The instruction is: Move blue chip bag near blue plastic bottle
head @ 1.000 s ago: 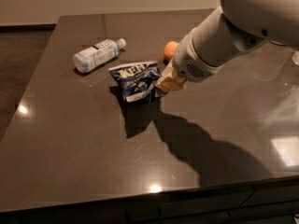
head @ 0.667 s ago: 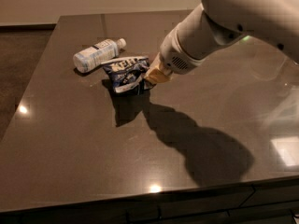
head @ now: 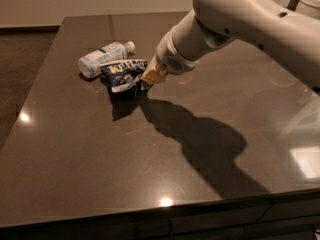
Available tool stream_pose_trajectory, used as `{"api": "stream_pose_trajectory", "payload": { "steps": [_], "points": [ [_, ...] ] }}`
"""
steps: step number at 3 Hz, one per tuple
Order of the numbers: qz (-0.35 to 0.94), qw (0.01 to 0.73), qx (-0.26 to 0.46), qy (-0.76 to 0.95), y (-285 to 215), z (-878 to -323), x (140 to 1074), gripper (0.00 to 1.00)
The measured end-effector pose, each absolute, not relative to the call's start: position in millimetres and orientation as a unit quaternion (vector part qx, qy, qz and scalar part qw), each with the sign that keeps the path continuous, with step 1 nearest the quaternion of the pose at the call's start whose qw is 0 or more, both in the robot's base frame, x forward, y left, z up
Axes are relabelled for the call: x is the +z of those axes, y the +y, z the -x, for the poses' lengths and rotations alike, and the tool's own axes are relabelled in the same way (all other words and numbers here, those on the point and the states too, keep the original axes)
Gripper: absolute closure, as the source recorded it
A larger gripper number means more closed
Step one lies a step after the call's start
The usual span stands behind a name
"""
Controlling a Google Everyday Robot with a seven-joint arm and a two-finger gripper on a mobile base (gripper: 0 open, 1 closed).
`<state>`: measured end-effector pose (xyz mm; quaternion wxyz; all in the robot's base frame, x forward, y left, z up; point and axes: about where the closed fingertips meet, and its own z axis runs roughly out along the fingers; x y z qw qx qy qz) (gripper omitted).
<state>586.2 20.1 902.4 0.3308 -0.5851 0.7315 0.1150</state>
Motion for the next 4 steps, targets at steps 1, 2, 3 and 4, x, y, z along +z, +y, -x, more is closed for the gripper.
{"api": "stream_pose_trajectory", "payload": {
  "steps": [1,2,3,4],
  "points": [
    [0.589,0.335,0.123,0.725,34.6,-596.1,897.8,0.59],
    [0.59,0.334,0.123,0.724,35.7,-595.1,897.7,0.37],
    [0.592,0.334,0.123,0.723,37.5,-594.4,897.7,0.13],
    [0.593,0.333,0.123,0.723,39.1,-593.6,897.6,0.0]
  ]
}}
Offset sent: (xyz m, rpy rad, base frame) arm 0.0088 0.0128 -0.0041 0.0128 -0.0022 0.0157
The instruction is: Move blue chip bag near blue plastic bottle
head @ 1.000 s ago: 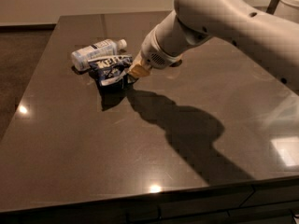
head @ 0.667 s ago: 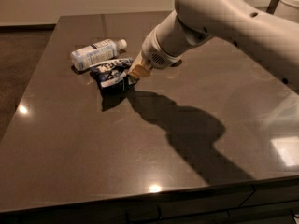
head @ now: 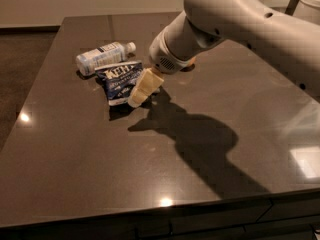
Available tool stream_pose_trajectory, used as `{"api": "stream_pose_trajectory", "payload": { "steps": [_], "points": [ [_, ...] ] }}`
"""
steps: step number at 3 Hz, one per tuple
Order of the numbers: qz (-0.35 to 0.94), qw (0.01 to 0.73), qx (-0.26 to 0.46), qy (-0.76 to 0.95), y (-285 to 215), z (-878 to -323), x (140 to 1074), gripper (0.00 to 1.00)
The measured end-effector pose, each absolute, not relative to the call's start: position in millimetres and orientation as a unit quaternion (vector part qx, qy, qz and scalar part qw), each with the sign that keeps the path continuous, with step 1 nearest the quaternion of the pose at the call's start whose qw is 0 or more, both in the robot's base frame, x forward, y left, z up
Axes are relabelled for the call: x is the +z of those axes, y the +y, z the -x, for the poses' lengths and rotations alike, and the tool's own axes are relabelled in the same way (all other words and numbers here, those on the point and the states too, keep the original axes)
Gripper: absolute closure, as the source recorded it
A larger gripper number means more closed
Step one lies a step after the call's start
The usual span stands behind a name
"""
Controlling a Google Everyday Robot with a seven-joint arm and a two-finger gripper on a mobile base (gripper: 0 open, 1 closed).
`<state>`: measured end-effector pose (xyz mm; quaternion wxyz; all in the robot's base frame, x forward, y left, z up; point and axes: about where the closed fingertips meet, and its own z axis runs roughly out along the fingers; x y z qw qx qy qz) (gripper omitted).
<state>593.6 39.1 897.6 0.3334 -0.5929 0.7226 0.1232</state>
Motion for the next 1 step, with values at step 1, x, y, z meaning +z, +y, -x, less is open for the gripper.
{"api": "stream_pose_trajectory", "payload": {
  "steps": [1],
  "points": [
    [0.593,0.333,0.123,0.723,39.1,-593.6,897.6,0.0]
  ]
}}
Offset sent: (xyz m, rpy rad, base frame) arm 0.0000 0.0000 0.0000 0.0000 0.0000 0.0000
